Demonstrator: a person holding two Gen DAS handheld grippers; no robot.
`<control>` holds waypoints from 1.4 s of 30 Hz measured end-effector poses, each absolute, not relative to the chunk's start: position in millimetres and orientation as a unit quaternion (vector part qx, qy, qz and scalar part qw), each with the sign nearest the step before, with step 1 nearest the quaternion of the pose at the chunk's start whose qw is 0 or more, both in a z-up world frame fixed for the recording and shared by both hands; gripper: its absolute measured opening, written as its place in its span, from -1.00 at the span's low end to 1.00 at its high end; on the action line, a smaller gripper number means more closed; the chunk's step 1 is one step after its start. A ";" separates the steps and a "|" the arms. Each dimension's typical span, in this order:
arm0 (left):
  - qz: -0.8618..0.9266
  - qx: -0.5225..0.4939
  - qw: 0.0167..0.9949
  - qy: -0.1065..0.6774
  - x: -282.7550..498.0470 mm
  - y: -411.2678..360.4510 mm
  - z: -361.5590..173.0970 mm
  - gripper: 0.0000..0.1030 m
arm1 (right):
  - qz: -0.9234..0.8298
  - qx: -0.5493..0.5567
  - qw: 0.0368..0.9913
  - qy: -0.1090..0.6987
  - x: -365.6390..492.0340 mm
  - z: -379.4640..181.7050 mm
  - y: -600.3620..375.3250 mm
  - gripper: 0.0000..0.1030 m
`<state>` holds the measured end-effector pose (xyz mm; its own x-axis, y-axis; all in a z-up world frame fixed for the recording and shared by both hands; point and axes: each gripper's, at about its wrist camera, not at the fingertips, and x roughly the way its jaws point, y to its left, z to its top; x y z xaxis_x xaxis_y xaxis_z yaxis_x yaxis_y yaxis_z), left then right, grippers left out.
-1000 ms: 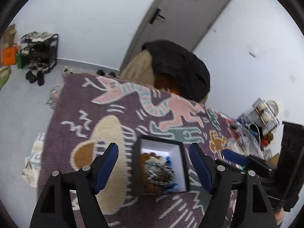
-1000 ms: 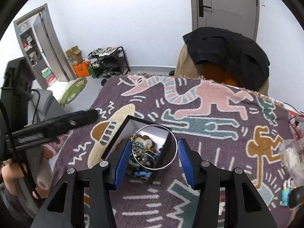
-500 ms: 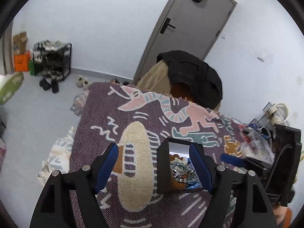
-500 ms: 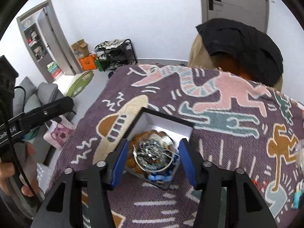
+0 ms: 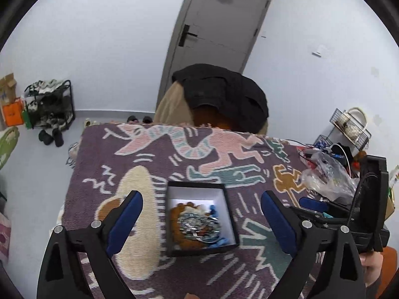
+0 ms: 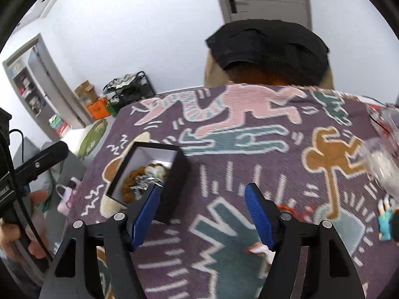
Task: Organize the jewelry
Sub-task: 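Move both grippers to the butterfly pendant and red cord bracelet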
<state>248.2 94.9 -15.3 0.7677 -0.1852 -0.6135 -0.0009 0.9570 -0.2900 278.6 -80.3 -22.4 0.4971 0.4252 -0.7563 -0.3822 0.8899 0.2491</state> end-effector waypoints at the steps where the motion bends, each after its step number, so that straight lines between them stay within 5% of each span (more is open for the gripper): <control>1: -0.055 -0.133 0.930 0.338 249.3 86.5 -13.7 0.88 | 0.228 0.027 0.866 0.444 278.8 -22.2 -86.7 0.37; 14: -0.098 -0.083 0.927 0.351 263.0 3.3 -16.6 0.88 | 0.177 0.067 0.876 0.443 272.3 -30.8 -174.4 0.37; 22: -0.130 -0.053 0.902 0.407 275.1 -49.3 -49.4 0.51 | 0.159 0.088 0.878 0.444 257.2 -44.1 -213.4 0.36; 42: -0.143 -0.014 0.865 0.481 283.4 -128.8 -123.7 0.32 | 0.125 0.158 0.874 0.443 228.9 -84.6 -271.1 0.36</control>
